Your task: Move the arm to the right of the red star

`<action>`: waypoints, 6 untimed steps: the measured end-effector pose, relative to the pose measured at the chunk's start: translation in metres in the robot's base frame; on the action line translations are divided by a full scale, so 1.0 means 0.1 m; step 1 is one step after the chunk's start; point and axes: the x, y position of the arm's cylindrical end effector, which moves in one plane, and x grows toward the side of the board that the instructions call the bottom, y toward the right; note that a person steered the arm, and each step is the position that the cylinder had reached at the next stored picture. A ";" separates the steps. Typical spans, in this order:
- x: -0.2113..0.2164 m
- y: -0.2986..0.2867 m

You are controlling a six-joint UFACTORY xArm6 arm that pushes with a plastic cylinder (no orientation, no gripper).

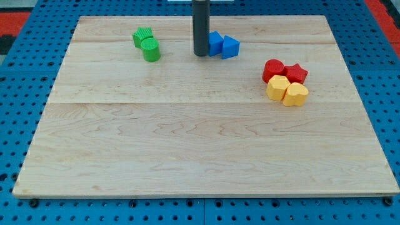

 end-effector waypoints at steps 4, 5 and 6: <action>1.49 2.62; 0.89 2.62; 0.52 2.62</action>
